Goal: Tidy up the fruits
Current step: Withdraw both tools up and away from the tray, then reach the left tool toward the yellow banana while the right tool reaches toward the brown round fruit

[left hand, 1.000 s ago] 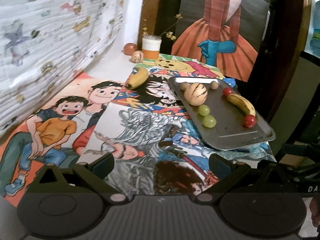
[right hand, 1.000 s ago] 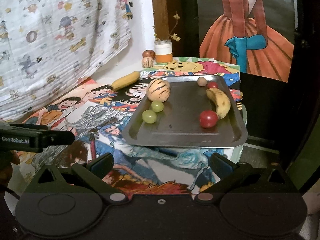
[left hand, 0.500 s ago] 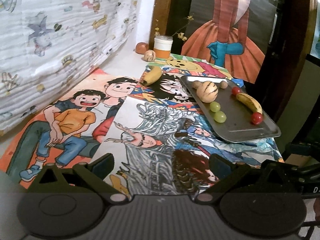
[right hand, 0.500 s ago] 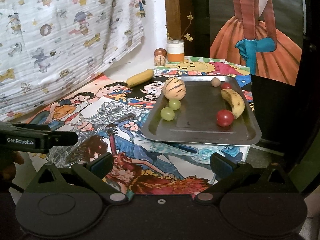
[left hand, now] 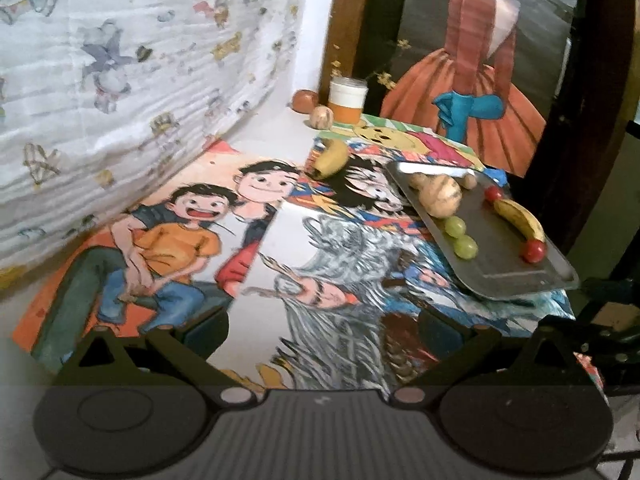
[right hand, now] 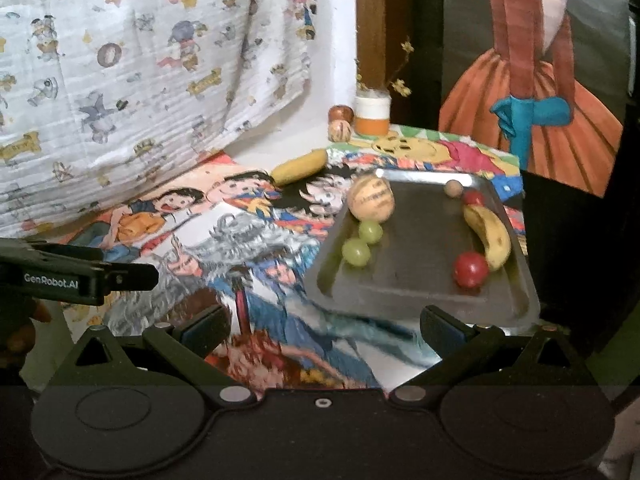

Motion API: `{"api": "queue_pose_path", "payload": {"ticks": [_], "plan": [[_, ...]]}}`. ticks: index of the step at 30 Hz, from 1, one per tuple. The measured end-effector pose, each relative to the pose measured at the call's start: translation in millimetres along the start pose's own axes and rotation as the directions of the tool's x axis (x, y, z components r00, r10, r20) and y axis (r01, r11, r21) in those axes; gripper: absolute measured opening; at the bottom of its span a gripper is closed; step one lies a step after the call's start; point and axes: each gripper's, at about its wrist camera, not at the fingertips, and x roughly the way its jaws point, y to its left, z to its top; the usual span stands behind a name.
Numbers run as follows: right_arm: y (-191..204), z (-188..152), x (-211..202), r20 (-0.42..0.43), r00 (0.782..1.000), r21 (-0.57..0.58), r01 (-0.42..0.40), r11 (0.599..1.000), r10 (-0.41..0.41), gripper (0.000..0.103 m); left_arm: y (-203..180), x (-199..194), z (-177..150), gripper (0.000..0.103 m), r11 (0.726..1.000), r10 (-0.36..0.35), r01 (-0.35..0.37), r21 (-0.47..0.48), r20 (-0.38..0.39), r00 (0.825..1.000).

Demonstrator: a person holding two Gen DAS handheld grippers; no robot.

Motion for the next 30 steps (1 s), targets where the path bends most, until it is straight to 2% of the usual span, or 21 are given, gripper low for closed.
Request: {"api": "queue_pose_path", "payload": {"ticks": [10, 15, 18, 20, 23, 26, 30], "plan": [[1.9, 54.3, 8.2, 0.050, 0.998, -0.071, -0.026, 0.997, 0.030, 0.102, 20.9, 8.2, 34.1, 0.103, 0.999, 0.052, -0.052, -0.010, 0.032, 0.998], [-6.4, 108.8, -4.5, 0.111, 0.992, -0.094, -0.051, 0.994, 0.061, 0.102, 25.8, 5.5, 76.1, 0.103, 0.999, 0.049, -0.049, -0.006, 0.093, 0.994], [-16.3, 148.5, -15.3, 0.136, 0.988, -0.067, -0.062, 0.996, 0.071, 0.102, 24.8, -2.1, 101.6, 0.103, 0.998, 0.058, -0.058, -0.003, 0.133, 0.989], [-22.7, 174.2, -23.9, 0.144, 0.987, -0.058, -0.064, 0.996, 0.072, 0.102, 22.4, -10.4, 118.6, 0.103, 0.998, 0.063, -0.067, 0.015, 0.165, 0.984], [-24.3, 203.6, -33.5, 0.159, 0.986, -0.117, -0.041, 0.992, 0.059, 0.102, 19.2, -21.4, 142.5, 0.103, 0.994, 0.071, -0.086, 0.069, 0.199, 0.977], [-22.1, 227.6, -31.0, 0.144, 0.988, -0.193, -0.033, 0.981, 0.061, 0.102, 16.1, -29.1, 161.3, 0.103, 0.986, 0.085, -0.112, 0.122, 0.208, 0.975], [-25.4, 258.6, -14.4, 0.069, 0.994, -0.220, -0.063, 0.974, 0.080, 0.102, 8.0, -32.6, 183.2, 0.103, 0.972, 0.099, -0.139, 0.189, 0.208, 0.973]]}}
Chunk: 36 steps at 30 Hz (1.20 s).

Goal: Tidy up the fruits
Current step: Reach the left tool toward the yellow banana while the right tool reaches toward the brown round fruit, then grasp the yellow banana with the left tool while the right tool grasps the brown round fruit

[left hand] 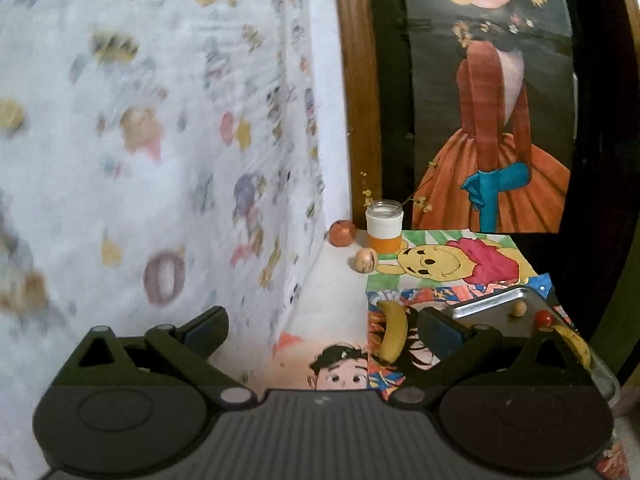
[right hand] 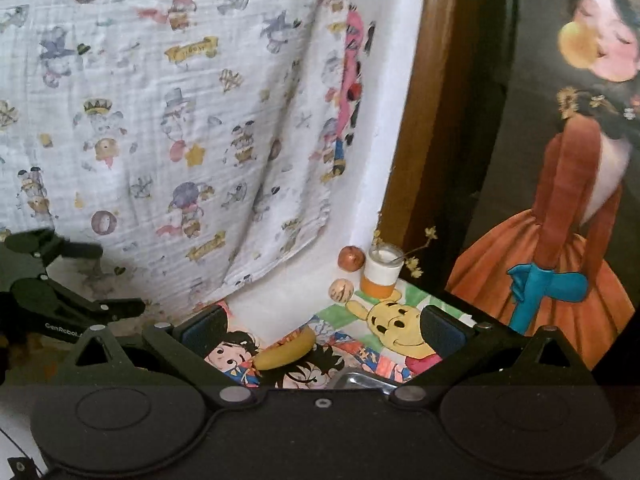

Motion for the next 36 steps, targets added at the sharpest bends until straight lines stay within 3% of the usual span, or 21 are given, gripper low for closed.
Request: {"api": "queue_pose_path", "payload": {"ticks": [4, 8, 16, 22, 26, 32, 34, 36], "plan": [[-12.7, 21.0, 24.6, -0.052, 0.999, -0.060, -0.003, 0.998, 0.000, 0.102, -5.7, 17.8, 16.1, 0.103, 0.999, -0.030, 0.031, 0.034, -0.032, 0.999], [-26.2, 18.7, 55.9, -0.061, 0.998, -0.129, 0.002, 0.992, -0.010, 0.102, -10.8, 50.3, 13.4, 0.103, 0.997, -0.071, 0.074, 0.039, -0.052, 0.996], [-60.3, -13.4, 169.4, -0.087, 0.991, -0.023, -0.106, 0.994, 0.103, 0.102, -26.9, 150.3, -6.6, 0.103, 0.974, -0.223, 0.219, -0.058, -0.087, 0.971], [-80.3, -28.1, 268.5, -0.147, 0.977, 0.009, -0.157, 0.988, 0.156, 0.101, -37.7, 221.0, -28.9, 0.101, 0.964, -0.260, 0.247, -0.100, -0.153, 0.954], [-87.6, -35.5, 314.0, -0.161, 0.968, 0.046, -0.188, 0.981, 0.193, 0.099, -34.8, 256.1, -40.7, 0.093, 0.945, -0.301, 0.266, -0.190, -0.194, 0.934], [-93.9, -41.4, 364.9, -0.197, 0.954, 0.114, -0.207, 0.972, 0.226, 0.096, -41.2, 285.5, -51.2, 0.079, 0.932, -0.339, 0.290, -0.219, -0.234, 0.911], [-94.4, -42.9, 379.1, -0.221, 0.946, 0.137, -0.209, 0.968, 0.236, 0.095, -44.4, 291.5, -52.6, 0.072, 0.927, -0.352, 0.299, -0.226, -0.248, 0.903], [-94.3, -44.7, 389.7, -0.231, 0.940, 0.155, -0.218, 0.963, 0.250, 0.094, -47.5, 298.5, -53.7, 0.058, 0.929, -0.348, 0.292, -0.228, -0.269, 0.898]]}}
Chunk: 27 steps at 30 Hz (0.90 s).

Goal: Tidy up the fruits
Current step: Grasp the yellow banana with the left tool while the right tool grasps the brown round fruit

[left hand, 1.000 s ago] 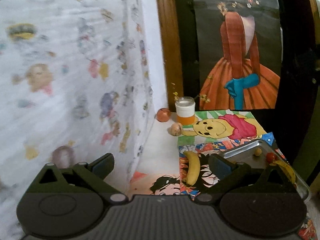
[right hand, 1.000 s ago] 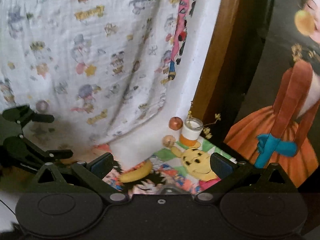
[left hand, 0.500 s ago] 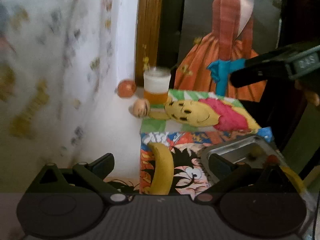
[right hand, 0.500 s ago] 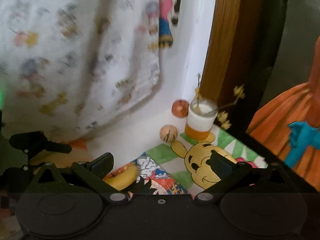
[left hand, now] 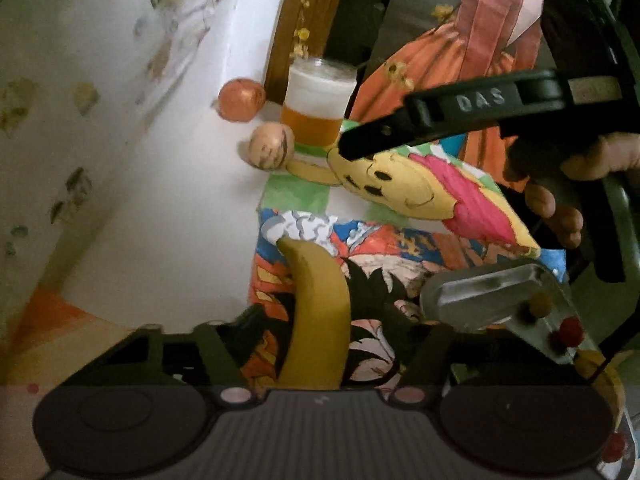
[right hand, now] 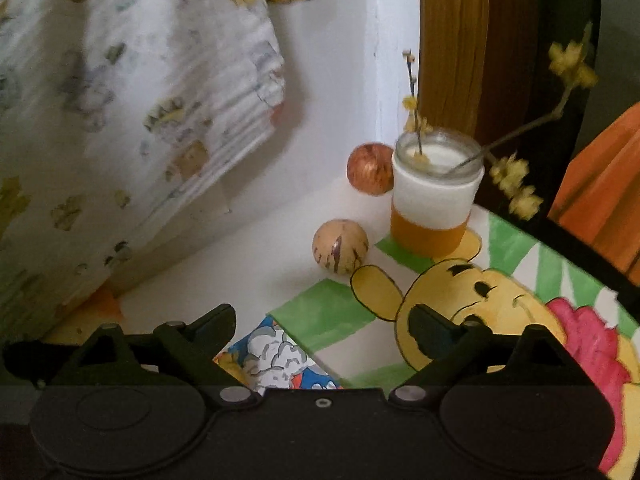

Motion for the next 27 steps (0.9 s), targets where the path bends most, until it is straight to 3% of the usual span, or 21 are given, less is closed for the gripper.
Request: {"api": "queue_pose_path", "payload": {"ticks": [4, 6, 11, 27], "plan": [[-1.9, 0.1, 17.6, -0.011, 1.000, 0.000, -0.009, 1.000, 0.009, 0.092, -1.2, 9.2, 1.7, 0.047, 0.999, 0.031, -0.031, 0.015, -0.009, 0.999], [-3.3, 0.6, 27.2, -0.015, 1.000, 0.008, -0.010, 1.000, 0.010, 0.092, -1.8, 11.9, 4.1, 0.036, 1.000, 0.016, -0.016, 0.017, -0.011, 1.000], [-7.3, 6.9, 48.1, -0.012, 1.000, 0.032, -0.009, 0.999, 0.009, 0.091, -1.6, 17.3, 9.7, 0.036, 1.000, 0.025, -0.025, -0.016, -0.010, 1.000], [-8.8, 26.9, 114.8, -0.026, 1.000, 0.054, -0.003, 0.999, 0.004, 0.082, 14.2, 18.6, 0.0, 0.035, 0.990, 0.045, -0.031, -0.136, 0.103, 0.994]]}}
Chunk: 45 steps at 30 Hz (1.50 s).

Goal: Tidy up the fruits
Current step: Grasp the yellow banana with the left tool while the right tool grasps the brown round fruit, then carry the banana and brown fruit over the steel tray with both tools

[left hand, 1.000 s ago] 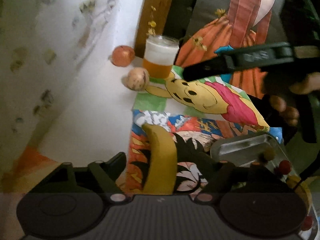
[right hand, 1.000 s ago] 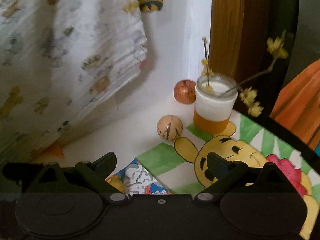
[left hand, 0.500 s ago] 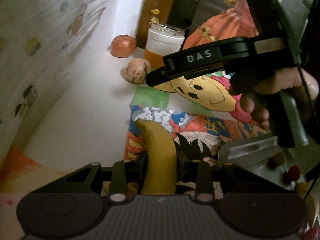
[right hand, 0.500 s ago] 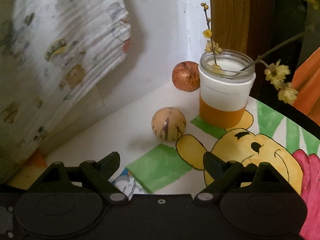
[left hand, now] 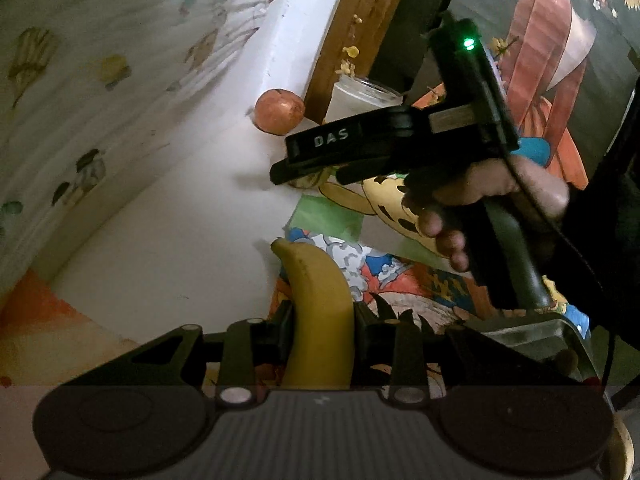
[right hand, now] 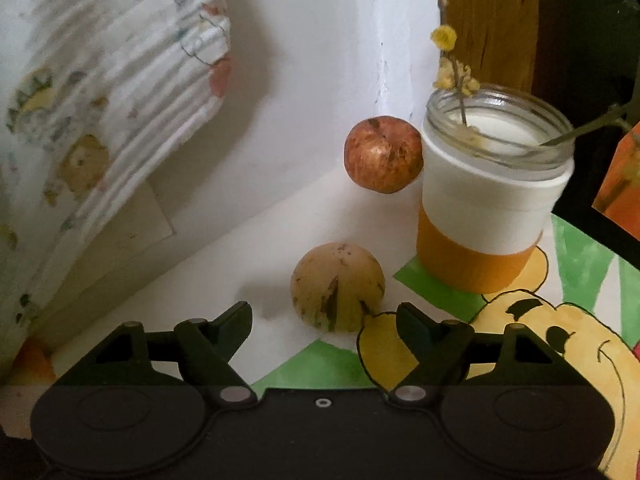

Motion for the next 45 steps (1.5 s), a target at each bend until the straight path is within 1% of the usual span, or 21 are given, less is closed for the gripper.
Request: {"api": "queue_pose_path", "payload": {"ticks": [5, 7, 11, 13, 17, 21, 25, 30, 33, 37, 38, 41, 45], "plan": [[1.7, -0.3, 4.5, 0.019, 1.000, -0.012, 0.015, 1.000, -0.015, 0.078, -1.7, 0.3, -2.0, 0.036, 1.000, 0.007, -0.007, 0.015, 0.014, 1.000], [2.5, -2.6, 6.3, 0.031, 0.999, -0.022, 0.025, 0.999, -0.024, 0.074, -1.0, 0.8, -2.3, 0.036, 1.000, 0.004, -0.004, 0.012, 0.016, 1.000], [9.3, -8.7, 10.5, 0.049, 0.996, -0.086, 0.074, 0.994, -0.070, 0.066, 0.1, 1.9, -2.6, 0.036, 1.000, 0.000, 0.000, 0.012, 0.021, 1.000], [7.3, -10.0, 10.1, 0.062, 0.995, -0.088, 0.085, 0.992, -0.080, 0.064, -0.4, 1.4, -3.7, 0.036, 1.000, 0.002, -0.002, 0.019, 0.024, 1.000], [9.0, -15.1, 10.9, 0.089, 0.990, -0.086, 0.114, 0.990, -0.106, 0.054, 0.0, 1.0, -4.5, 0.036, 1.000, 0.001, -0.002, 0.020, 0.027, 1.000], [8.6, -17.4, 11.1, 0.097, 0.989, -0.079, 0.116, 0.990, -0.108, 0.054, -0.3, 0.4, -4.9, 0.036, 1.000, 0.004, -0.005, 0.027, 0.031, 1.000], [8.5, -16.7, 7.8, 0.085, 0.991, -0.076, 0.107, 0.991, -0.100, 0.053, -1.0, -0.2, -5.5, 0.035, 1.000, 0.005, -0.006, 0.031, 0.035, 0.999], [10.6, -19.9, -4.1, 0.049, 0.997, -0.085, 0.060, 0.995, -0.056, 0.053, 1.8, -1.2, -6.2, 0.035, 1.000, -0.008, 0.007, 0.021, 0.041, 0.999], [12.5, -23.5, -12.9, 0.042, 0.999, -0.073, 0.036, 0.997, -0.033, 0.053, 5.7, -1.7, -6.6, 0.035, 1.000, -0.020, 0.020, 0.011, 0.046, 0.999], [16.2, -27.0, -30.2, 0.065, 0.998, -0.062, 0.022, 0.998, -0.018, 0.053, 14.3, -3.3, -5.9, 0.035, 0.998, -0.047, 0.049, -0.028, 0.049, 0.998], [17.0, -27.8, -35.9, 0.074, 0.997, -0.058, 0.016, 0.998, -0.012, 0.053, 16.7, -3.6, -5.7, 0.035, 0.997, -0.073, 0.074, -0.030, 0.046, 0.996], [20.6, -31.8, -53.8, 0.108, 0.994, -0.045, 0.007, 0.999, -0.002, 0.053, 24.0, -4.7, -5.0, 0.035, 0.993, -0.094, 0.097, -0.066, 0.050, 0.994], [26.0, -39.7, -80.2, 0.149, 0.989, -0.036, 0.009, 0.999, -0.004, 0.053, 23.0, -9.3, -4.9, 0.035, 0.993, -0.100, 0.104, -0.049, 0.068, 0.993]]}}
